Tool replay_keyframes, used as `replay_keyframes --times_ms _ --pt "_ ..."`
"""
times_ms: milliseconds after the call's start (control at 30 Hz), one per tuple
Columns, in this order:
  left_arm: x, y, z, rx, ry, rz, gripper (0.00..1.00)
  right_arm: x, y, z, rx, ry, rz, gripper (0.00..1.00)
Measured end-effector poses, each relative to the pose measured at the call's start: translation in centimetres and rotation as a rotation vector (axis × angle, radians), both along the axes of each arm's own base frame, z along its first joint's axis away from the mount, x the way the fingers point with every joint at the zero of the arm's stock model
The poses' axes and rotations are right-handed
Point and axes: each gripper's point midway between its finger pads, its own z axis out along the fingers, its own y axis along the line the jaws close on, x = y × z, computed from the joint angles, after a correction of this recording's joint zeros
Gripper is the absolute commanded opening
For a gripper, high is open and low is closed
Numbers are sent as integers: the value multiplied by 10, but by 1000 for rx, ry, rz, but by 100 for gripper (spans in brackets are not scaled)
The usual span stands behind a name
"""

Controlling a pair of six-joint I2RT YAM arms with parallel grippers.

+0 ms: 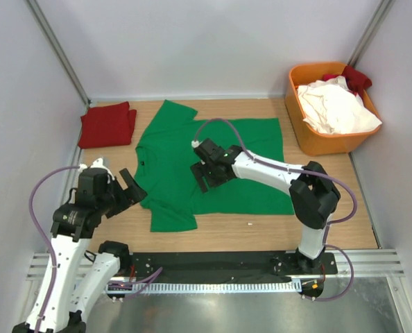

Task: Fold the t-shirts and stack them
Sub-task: Flatten the tshirt out

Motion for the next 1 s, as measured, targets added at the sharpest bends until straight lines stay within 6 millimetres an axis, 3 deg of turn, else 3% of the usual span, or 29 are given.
replay_keyframes --times_ms 133,300,500,633,767,867,967,1000 --pt "6 -5 -12 -4 67 -5 90 34 -20 8 -2 -59 -95 81" --pt "49 -16 -30 9 141 -9 91 80 -38 27 27 -122 -189 81" --pt "143 -38 -58 41 206 -28 88 145 -83 31 46 -146 -341 81" --pt "218 -54 -72 53 199 -32 87 190 -115 19 41 -134 -433 80" --pt "284 -67 -94 65 181 -43 87 213 -133 0 44 -99 -486 80" --pt "320 -75 -125 83 206 -55 87 224 -137 -13 41 -79 -500 80" --pt "340 -78 -158 103 248 -70 87 232 -135 -24 35 -67 -502 80" --pt "342 -78 -160 110 260 -67 87 234 -135 -28 32 -61 -505 80"
